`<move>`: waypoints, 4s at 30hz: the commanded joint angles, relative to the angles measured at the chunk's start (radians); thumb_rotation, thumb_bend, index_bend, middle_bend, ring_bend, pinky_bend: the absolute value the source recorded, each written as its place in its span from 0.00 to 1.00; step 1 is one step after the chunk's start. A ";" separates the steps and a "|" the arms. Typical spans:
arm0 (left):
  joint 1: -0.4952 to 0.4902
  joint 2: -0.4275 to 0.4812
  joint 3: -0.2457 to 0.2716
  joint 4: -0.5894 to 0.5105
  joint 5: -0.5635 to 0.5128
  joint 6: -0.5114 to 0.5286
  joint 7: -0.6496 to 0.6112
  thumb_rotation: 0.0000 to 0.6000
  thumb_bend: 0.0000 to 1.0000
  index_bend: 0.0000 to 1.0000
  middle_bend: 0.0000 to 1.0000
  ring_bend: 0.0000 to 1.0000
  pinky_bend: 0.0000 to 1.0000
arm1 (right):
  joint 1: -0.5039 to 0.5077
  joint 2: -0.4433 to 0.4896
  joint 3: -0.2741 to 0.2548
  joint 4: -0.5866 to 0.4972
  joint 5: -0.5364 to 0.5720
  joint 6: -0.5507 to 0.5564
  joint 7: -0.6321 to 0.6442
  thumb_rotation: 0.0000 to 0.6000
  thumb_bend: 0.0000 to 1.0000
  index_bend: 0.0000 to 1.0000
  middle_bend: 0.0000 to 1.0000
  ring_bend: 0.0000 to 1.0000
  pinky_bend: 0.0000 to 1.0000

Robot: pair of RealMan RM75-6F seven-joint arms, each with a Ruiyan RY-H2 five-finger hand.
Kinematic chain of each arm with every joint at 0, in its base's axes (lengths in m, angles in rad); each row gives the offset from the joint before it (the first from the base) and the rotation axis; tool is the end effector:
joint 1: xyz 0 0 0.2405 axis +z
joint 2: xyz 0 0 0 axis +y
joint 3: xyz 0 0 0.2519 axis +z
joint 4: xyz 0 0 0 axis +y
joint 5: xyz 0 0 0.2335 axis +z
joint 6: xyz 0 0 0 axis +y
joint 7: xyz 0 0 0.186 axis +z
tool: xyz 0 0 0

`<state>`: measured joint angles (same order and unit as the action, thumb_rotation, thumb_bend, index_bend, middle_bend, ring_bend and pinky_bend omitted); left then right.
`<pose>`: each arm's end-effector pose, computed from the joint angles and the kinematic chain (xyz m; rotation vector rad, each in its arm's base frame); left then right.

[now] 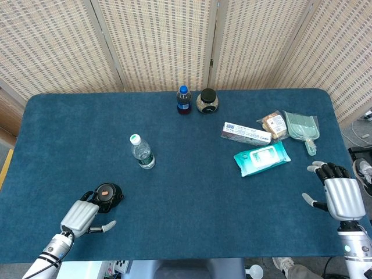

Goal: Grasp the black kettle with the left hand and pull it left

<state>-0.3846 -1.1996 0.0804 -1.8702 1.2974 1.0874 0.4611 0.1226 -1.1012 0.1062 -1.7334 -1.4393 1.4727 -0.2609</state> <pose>-0.2342 0.2377 0.0050 -1.9162 -1.0113 -0.6135 -0.2864 -0.2461 0.1405 1.3936 -0.7627 0.8169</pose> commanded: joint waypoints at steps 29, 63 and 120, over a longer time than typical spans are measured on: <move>0.016 -0.064 0.002 0.076 0.038 0.009 -0.063 0.13 0.15 0.38 0.50 0.51 0.00 | 0.000 0.000 0.000 0.000 0.000 0.000 0.000 1.00 0.14 0.32 0.28 0.22 0.16; -0.028 -0.088 -0.052 0.121 0.034 -0.049 -0.195 0.08 0.11 0.71 0.87 0.80 0.00 | 0.000 0.000 0.000 0.000 0.000 0.000 0.000 1.00 0.14 0.32 0.28 0.22 0.14; 0.037 -0.098 -0.228 0.129 -0.028 0.252 -0.263 0.53 0.32 0.99 1.00 1.00 0.25 | 0.000 0.000 0.000 0.000 0.000 0.000 0.000 1.00 0.14 0.32 0.28 0.22 0.13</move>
<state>-0.3484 -1.2970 -0.1479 -1.7419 1.2688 1.3391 0.1972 0.1229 -1.1012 0.1057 -1.7334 -1.4390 1.4731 -0.2609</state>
